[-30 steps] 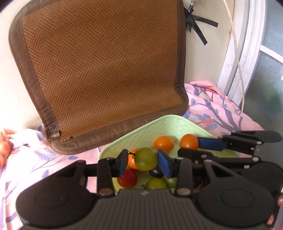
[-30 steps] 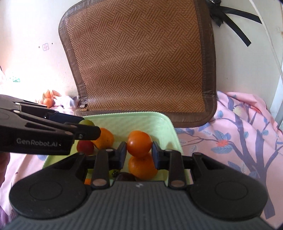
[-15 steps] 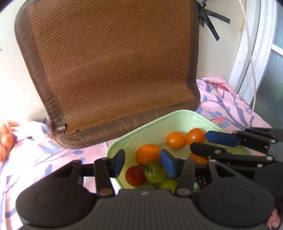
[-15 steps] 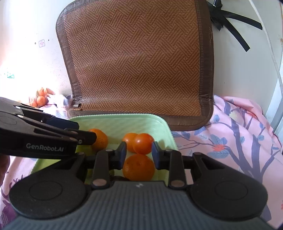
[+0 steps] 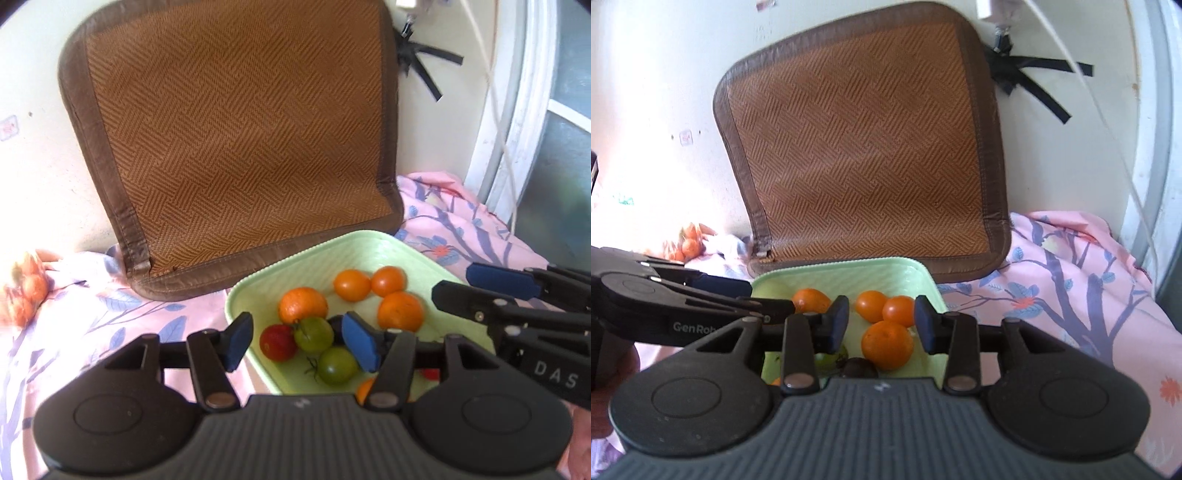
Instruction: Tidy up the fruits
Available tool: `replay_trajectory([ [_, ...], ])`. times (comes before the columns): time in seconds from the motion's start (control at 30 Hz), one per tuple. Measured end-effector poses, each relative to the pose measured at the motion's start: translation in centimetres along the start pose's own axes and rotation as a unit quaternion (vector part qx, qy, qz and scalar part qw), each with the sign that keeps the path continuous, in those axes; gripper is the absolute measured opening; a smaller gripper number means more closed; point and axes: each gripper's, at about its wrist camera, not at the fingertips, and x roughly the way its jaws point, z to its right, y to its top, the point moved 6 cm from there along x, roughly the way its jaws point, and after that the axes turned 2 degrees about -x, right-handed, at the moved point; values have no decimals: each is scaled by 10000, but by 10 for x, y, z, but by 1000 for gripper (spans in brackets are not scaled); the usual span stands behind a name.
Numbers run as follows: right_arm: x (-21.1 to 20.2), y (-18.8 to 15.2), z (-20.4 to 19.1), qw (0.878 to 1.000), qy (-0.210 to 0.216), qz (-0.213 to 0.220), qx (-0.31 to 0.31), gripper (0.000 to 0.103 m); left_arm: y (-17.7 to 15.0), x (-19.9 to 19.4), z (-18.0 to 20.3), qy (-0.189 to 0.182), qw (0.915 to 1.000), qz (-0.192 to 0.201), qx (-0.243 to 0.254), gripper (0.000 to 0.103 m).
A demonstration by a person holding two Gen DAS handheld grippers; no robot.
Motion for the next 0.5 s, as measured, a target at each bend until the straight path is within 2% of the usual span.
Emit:
replay_trajectory([
  [0.13, -31, -13, -7, 9990, -208, 314, 223, 42, -12, -27, 4, 57, 9995, 310, 8, 64],
  [0.2, -47, -22, -13, 9978, -259, 462, 400, 42, -20, -41, 4, 145, 9987, 484, 27, 75],
  [0.27, -63, -34, -19, 9958, -327, 580, 623, 43, -29, -56, 4, 214, 9976, 662, 32, 91],
  [0.4, -91, -55, -35, 9920, -466, 671, 961, 44, -45, -87, 2, 395, 9943, 990, 41, 103],
  [0.5, -109, -66, -48, 9909, -561, 701, 1004, 49, -59, -110, 2, 530, 9914, 1194, 72, 103],
])
